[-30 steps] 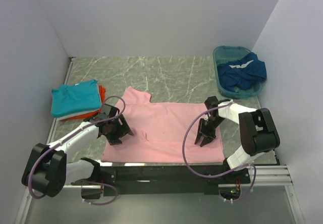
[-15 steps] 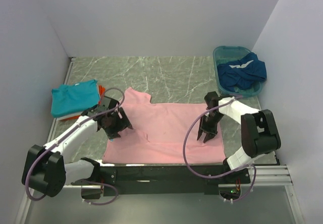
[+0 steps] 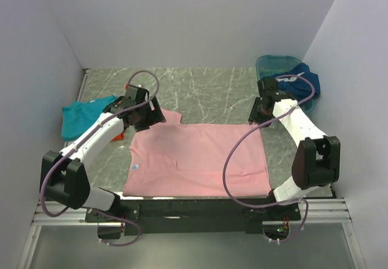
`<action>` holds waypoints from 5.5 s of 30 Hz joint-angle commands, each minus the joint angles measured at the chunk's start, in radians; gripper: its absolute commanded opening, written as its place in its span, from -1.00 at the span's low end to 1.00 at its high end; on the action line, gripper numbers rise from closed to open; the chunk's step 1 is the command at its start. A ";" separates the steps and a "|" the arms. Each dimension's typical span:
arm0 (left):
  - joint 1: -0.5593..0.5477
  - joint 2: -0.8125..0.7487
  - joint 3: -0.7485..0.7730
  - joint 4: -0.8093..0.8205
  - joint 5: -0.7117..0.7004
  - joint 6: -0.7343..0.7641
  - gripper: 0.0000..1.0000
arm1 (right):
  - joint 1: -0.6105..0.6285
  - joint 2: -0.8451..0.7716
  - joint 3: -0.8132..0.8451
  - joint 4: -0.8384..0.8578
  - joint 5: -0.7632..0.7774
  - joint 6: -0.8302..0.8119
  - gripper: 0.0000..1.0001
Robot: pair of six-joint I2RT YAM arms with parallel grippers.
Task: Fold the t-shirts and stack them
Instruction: Fold the tshirt
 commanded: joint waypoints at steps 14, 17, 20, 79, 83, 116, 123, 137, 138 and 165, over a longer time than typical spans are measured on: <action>-0.002 0.038 0.072 0.090 -0.005 0.033 0.65 | -0.047 0.247 -0.031 0.343 0.226 0.013 -0.28; -0.002 0.034 0.066 0.087 -0.008 0.031 0.65 | -0.056 0.273 -0.034 0.347 0.225 0.011 -0.32; -0.002 0.034 0.064 0.075 -0.010 0.030 0.66 | -0.058 0.298 -0.037 0.352 0.219 0.011 -0.32; 0.160 0.722 0.538 0.200 0.067 0.358 -0.05 | -0.069 0.298 -0.008 0.268 0.137 0.016 -1.00; 0.162 0.734 0.540 0.196 0.075 0.362 -0.12 | -0.069 0.296 -0.008 0.265 0.142 0.013 -1.00; 0.162 0.797 0.525 0.196 0.131 0.427 -0.61 | -0.069 0.324 -0.003 0.259 0.114 0.006 -1.00; 0.164 0.797 0.511 0.212 0.174 0.416 -0.99 | -0.069 0.316 0.009 0.248 0.114 0.003 -1.00; 0.196 0.809 0.603 0.262 0.254 0.381 -0.99 | -0.069 0.301 0.081 0.202 0.139 -0.001 -1.00; 0.199 0.811 0.610 0.266 0.259 0.381 -0.99 | -0.069 0.301 0.086 0.202 0.140 -0.003 -1.00; 0.299 0.757 0.634 0.522 0.625 0.209 -0.99 | -0.072 0.369 0.322 0.134 0.130 -0.024 -1.00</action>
